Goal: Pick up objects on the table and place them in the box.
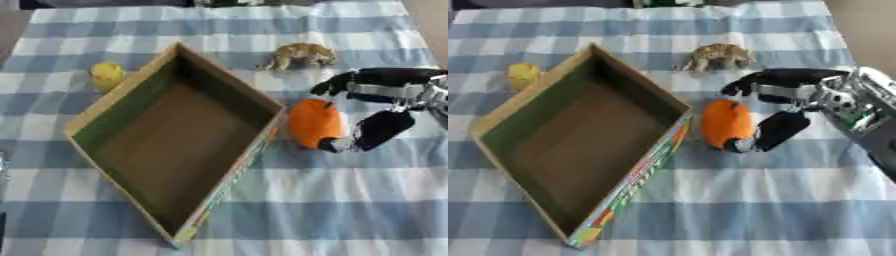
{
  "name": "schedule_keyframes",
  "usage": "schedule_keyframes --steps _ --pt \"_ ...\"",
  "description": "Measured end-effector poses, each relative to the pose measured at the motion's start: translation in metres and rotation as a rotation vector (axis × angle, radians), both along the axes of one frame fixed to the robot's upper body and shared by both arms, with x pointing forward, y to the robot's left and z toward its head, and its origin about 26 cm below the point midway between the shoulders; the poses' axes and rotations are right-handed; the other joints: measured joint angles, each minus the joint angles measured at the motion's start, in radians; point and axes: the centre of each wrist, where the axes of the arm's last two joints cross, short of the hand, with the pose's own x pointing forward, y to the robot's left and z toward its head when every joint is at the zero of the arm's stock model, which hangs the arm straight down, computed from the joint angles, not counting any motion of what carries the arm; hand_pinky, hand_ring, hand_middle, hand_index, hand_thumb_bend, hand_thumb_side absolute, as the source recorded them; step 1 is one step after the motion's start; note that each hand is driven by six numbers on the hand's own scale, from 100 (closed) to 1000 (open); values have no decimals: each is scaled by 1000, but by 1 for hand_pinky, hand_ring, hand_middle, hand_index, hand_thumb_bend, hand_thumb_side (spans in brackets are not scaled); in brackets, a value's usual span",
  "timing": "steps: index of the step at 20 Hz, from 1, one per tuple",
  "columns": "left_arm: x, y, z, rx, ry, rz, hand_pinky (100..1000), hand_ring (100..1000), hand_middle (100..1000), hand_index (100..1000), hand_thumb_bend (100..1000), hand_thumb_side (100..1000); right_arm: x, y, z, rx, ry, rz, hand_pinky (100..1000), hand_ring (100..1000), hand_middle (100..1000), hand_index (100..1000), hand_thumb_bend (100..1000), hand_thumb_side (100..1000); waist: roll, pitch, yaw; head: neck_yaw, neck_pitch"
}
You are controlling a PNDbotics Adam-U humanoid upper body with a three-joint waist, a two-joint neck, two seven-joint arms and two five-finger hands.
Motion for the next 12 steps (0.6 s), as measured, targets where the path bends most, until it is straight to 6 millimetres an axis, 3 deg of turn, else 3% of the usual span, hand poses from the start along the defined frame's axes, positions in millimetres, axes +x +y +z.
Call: schedule_keyframes --steps 5,9,10,12 --pt "0 0 0 0 1 -1 486 781 729 784 100 807 5 2 -6 -3 15 0 824 902 780 934 385 516 1 0 1 -1 0" --pt "0 0 0 0 2 -1 486 781 729 784 100 807 7 3 -8 -2 17 -2 824 902 780 934 385 516 1 0 2 -1 0" --pt "0 0 0 0 3 -1 486 782 729 784 100 806 7 2 -9 -2 17 -5 785 861 625 781 242 432 1 0 2 -1 0" --pt "0 0 0 0 3 -1 486 782 729 784 100 805 8 3 -7 8 4 -7 761 826 566 732 150 332 1 0 2 -1 0"
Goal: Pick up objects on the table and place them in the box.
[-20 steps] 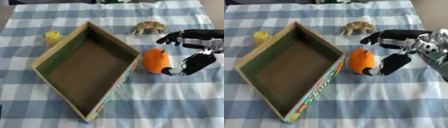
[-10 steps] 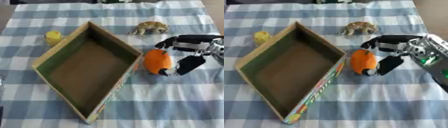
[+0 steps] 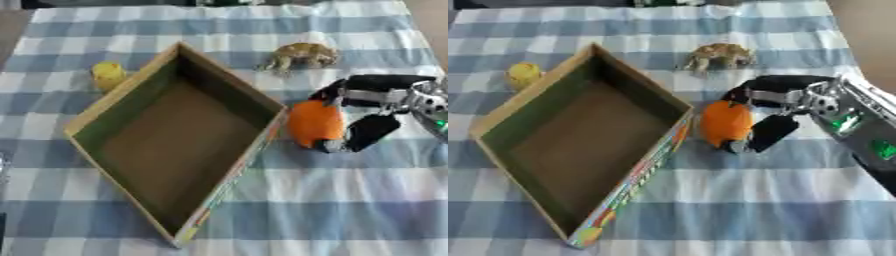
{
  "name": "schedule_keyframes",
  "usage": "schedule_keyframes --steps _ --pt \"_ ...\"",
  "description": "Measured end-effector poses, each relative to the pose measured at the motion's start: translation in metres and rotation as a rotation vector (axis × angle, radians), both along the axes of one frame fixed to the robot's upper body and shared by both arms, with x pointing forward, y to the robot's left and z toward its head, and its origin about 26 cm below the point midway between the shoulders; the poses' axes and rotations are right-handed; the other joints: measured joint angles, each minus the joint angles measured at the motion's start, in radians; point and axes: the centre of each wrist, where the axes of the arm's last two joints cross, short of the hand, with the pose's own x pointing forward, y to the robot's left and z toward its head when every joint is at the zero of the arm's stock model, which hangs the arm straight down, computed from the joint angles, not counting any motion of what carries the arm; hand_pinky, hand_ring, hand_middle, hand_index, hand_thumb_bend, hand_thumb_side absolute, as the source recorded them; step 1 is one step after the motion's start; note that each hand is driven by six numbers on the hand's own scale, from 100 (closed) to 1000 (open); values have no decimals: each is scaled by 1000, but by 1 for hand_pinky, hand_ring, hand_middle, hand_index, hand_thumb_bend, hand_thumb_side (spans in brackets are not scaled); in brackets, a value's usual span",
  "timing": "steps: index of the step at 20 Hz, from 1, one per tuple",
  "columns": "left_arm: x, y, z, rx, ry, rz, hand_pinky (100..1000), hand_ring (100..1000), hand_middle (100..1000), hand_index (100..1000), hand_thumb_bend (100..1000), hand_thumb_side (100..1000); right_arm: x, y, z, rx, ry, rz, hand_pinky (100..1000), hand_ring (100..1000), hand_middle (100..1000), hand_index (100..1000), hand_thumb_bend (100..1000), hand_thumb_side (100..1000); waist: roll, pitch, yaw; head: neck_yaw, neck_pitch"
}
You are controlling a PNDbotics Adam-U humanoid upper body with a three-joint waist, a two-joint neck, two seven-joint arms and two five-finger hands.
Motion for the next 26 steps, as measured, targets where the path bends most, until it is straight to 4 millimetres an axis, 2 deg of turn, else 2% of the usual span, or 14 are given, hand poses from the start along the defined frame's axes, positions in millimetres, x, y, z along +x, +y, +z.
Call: schedule_keyframes --steps 1,2,3,6,9,17,26 --pt "0 0 0 0 0 0 486 782 729 784 100 805 0 1 1 9 -9 -2 755 819 556 725 128 307 0 0 0 0 0" --pt "0 0 0 0 0 0 486 782 729 784 100 804 -1 2 2 20 -20 -2 737 796 533 707 100 243 0 0 0 0 0" --pt "0 0 0 0 1 0 486 782 729 784 100 804 -2 3 3 32 -31 -5 734 792 528 702 100 227 0 0 -1 0 0" --pt "0 0 0 0 1 0 486 783 730 784 100 802 -5 5 4 67 -62 -15 702 753 492 672 100 100 0 0 -1 0 0" --pt "0 0 0 0 1 0 486 783 730 784 100 801 -9 7 5 103 -87 -17 684 732 466 648 100 100 0 0 -1 1 0" --pt "0 0 0 2 6 -1 486 784 731 784 100 799 -29 12 28 187 -205 -2 655 694 425 610 100 100 -1 -4 -4 4 0" --pt "0 0 0 1 8 -3 487 785 732 785 100 797 -56 31 75 275 -380 84 646 682 413 604 100 100 -3 -13 -1 2 2"
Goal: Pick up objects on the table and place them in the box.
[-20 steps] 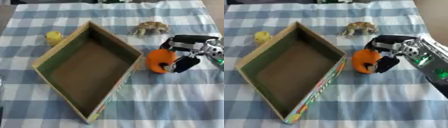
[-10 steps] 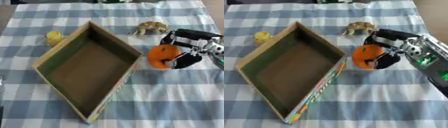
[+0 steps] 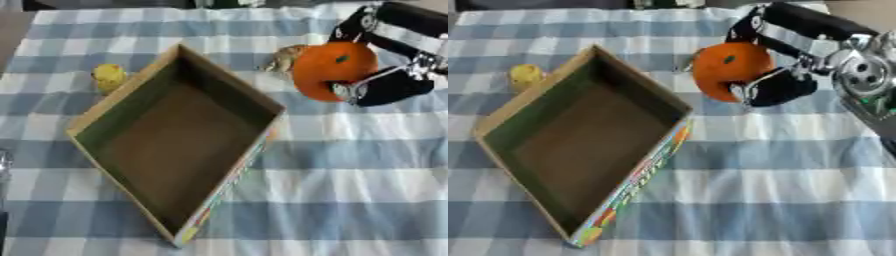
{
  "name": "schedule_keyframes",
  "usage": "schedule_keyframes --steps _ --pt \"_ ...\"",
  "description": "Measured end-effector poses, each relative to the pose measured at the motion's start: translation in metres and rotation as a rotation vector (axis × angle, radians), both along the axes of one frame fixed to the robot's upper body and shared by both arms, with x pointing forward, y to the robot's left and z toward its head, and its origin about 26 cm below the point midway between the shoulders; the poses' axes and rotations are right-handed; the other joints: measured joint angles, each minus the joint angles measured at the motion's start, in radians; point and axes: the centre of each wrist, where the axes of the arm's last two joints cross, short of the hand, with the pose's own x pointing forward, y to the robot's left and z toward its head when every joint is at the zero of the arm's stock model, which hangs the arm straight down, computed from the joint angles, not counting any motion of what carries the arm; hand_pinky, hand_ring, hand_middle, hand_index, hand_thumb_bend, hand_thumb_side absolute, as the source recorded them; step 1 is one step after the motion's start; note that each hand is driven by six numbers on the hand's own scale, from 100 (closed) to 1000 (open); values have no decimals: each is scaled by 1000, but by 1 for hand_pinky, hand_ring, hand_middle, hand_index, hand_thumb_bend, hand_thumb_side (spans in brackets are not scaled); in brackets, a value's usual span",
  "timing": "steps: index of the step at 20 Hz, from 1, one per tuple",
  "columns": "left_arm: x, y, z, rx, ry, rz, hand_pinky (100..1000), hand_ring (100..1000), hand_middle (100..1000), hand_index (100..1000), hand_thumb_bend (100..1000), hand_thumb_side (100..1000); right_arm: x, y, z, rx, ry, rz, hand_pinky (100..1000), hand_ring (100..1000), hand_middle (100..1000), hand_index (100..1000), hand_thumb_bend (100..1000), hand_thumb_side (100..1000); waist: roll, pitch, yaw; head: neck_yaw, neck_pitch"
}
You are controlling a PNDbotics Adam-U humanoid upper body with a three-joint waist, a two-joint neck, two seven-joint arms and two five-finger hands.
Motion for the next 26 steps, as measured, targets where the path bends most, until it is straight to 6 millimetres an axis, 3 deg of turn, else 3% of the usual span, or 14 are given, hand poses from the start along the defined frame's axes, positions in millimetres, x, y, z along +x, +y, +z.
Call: schedule_keyframes --steps 7,13,26 --pt "0 -1 0 3 4 -6 487 786 733 785 100 796 -11 33 28 26 -93 128 637 670 403 596 100 100 -4 -1 6 -15 7" --pt "0 -2 0 4 2 -9 488 787 735 785 100 797 -17 67 37 38 -131 240 626 661 395 590 100 100 -4 -1 13 -34 8" --pt "1 -5 2 -9 -7 -24 488 790 738 782 100 797 14 116 7 39 -23 287 607 654 394 593 100 100 -4 9 25 -73 -2"
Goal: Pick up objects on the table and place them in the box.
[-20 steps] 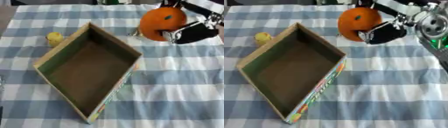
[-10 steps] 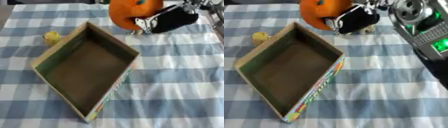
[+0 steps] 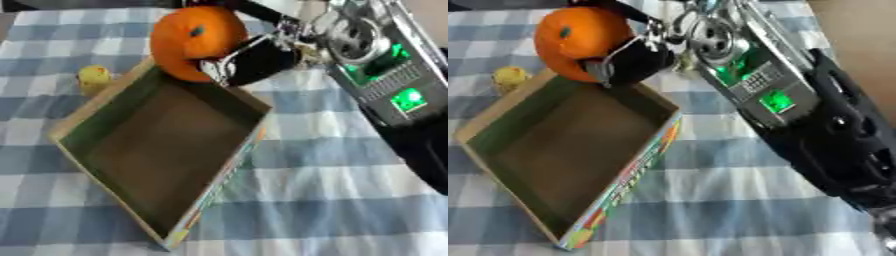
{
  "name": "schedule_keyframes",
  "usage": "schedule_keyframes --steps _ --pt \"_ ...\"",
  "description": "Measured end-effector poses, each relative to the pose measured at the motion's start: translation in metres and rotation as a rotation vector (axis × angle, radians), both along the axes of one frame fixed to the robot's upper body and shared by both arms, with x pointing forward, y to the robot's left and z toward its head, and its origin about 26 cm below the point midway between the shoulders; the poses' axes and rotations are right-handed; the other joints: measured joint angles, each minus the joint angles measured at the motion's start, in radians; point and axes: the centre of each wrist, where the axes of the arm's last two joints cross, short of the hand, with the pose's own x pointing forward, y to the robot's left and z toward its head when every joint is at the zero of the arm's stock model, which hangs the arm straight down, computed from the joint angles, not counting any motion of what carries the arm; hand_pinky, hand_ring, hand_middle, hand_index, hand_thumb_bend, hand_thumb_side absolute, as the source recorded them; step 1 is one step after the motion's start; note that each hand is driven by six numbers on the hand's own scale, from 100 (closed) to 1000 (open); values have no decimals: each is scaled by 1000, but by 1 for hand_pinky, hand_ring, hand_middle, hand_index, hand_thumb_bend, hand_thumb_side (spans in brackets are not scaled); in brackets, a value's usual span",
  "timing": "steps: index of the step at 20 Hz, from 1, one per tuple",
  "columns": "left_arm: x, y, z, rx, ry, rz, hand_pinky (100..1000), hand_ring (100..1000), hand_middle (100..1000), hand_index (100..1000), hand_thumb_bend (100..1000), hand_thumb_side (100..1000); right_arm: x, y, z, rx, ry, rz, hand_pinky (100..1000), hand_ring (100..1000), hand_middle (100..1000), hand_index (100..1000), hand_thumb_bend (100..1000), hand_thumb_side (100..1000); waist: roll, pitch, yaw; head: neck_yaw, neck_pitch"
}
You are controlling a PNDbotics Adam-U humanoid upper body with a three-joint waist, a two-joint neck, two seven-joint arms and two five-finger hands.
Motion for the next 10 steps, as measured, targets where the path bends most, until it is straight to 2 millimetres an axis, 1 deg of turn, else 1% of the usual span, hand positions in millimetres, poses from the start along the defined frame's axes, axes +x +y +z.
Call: schedule_keyframes --steps 5,8,10 --pt "0 0 1 -3 -7 -1 488 791 739 781 100 797 10 12 -17 -30 70 12 603 653 398 595 100 100 0 5 1 -16 0" --pt "0 -1 1 -4 -10 -2 488 791 739 781 100 797 15 18 -28 -60 106 12 608 659 408 603 100 100 0 7 2 -12 0" --pt "0 -1 1 -4 -11 -3 488 791 739 781 100 797 19 20 -35 -87 129 11 618 675 434 625 100 100 0 7 2 -5 0"
